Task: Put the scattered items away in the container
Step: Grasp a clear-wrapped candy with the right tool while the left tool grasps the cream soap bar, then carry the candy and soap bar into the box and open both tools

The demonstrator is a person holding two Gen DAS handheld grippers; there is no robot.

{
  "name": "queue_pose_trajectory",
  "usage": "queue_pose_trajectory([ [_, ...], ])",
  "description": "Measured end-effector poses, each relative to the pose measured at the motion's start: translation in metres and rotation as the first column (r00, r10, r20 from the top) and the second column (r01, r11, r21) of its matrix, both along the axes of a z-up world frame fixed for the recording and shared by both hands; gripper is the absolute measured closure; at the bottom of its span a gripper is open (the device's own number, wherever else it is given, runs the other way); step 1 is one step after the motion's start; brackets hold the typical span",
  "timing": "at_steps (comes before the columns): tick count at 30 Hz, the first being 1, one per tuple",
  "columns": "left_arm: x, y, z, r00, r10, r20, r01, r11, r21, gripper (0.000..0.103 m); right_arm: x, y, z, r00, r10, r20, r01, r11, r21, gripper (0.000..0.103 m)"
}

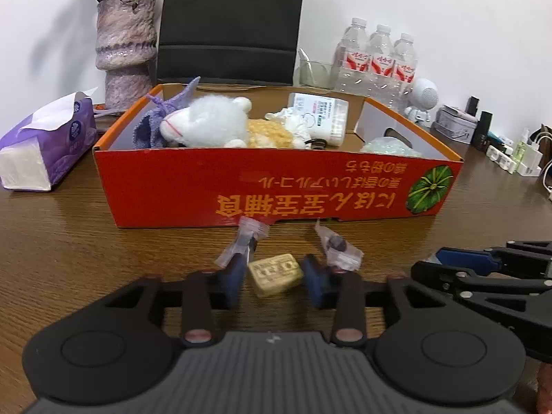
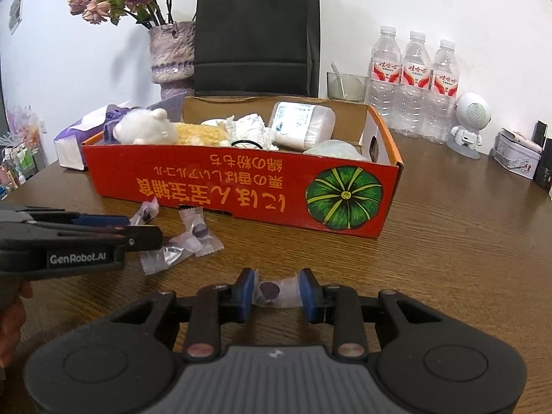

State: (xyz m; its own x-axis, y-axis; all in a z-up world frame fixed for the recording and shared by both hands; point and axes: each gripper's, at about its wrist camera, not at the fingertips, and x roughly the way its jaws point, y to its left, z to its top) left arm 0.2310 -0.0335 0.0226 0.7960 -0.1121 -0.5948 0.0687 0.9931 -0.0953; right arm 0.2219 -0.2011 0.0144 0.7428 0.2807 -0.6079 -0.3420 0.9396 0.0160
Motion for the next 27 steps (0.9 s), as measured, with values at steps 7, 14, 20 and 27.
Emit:
queue_pose_trajectory([
  [7, -0.012, 0.006, 0.004, 0.999, -0.008, 0.031, 0.009, 1.0, -0.03, 0.067, -0.007, 0.0, 0.004, 1.0, -0.004, 0.03, 0.004, 1.0, 0.006, 0.087],
  [14, -0.023, 0.017, 0.005, 0.998, -0.008, 0.054, 0.01, 0.999, -0.038, 0.067, -0.016, -0.006, 0.009, 0.998, -0.023, 0.065, 0.021, 0.999, 0.03, 0.049],
  [20, -0.024, 0.027, 0.004, 0.999, -0.001, 0.049, 0.004, 0.998, -0.057, 0.067, -0.006, -0.009, 0.003, 0.997, -0.075, 0.021, 0.076, 0.997, -0.016, 0.033],
  [27, -0.024, 0.034, 0.001, 0.999, -0.019, 0.037, 0.022, 0.995, -0.095, 0.067, -0.012, -0.007, 0.0, 0.999, -0.031, -0.022, 0.031, 1.0, -0.005, 0.073],
])
